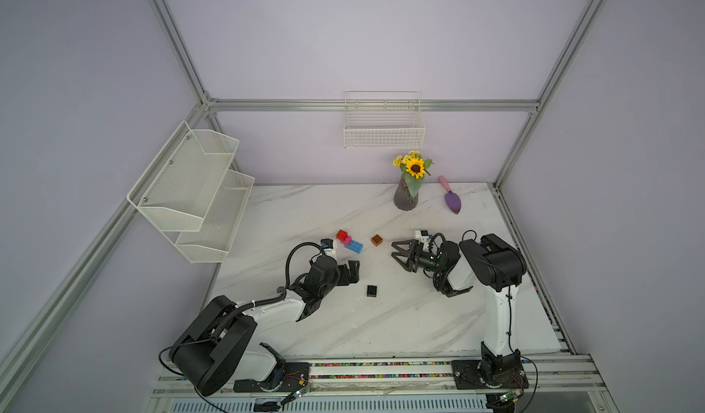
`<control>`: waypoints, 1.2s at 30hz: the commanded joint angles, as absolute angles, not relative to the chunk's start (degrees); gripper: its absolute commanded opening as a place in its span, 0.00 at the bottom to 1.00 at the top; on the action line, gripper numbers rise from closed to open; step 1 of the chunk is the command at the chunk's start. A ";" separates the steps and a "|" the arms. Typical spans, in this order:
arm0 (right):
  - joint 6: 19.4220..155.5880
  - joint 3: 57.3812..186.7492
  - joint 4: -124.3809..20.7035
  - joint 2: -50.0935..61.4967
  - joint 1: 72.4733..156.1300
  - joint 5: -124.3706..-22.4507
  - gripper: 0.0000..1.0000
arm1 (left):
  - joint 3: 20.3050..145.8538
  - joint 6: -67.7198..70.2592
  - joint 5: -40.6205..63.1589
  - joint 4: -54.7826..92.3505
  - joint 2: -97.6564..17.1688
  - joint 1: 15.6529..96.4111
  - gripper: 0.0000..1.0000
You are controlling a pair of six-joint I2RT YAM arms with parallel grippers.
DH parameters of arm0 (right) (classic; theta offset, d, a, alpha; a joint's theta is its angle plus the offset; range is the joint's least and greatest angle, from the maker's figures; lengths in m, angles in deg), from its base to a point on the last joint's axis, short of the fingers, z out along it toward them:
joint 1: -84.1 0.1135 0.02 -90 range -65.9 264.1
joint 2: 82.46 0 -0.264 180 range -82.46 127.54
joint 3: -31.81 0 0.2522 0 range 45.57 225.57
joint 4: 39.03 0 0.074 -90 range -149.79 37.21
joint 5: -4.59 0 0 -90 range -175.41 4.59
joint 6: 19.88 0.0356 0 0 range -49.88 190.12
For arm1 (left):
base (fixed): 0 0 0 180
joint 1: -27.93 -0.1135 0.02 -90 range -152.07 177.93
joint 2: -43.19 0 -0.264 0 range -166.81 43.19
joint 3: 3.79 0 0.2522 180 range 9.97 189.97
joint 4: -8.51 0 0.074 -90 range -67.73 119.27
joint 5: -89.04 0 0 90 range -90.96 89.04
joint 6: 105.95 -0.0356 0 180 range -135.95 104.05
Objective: Assemble the letter v with lego
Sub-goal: Pick up the lego brick from the center of the board.
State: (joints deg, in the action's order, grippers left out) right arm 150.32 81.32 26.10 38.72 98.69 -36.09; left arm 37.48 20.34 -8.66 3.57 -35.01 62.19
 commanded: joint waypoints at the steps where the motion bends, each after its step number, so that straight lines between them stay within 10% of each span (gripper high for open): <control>1: 136.57 82.33 8.31 29.45 99.18 -38.05 0.69 | 40.54 19.21 -9.22 2.49 -36.10 61.66 1.00; 6: 99.09 94.74 -43.81 12.95 106.44 -59.96 0.73 | 42.79 18.92 -9.75 2.78 -38.97 61.17 1.00; 10: 90.93 102.16 -55.67 11.67 109.09 -69.33 0.73 | 44.69 19.70 -8.43 1.70 -41.49 60.24 1.00; 36: 73.93 124.98 -64.57 36.55 119.08 -91.58 0.72 | 56.59 19.83 -1.94 6.87 -46.81 53.55 1.00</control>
State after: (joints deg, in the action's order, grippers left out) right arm 76.34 123.05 -64.12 35.49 118.58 -89.90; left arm 55.54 20.43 -2.79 7.35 -46.92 54.00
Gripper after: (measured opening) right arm 0.718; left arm 0.997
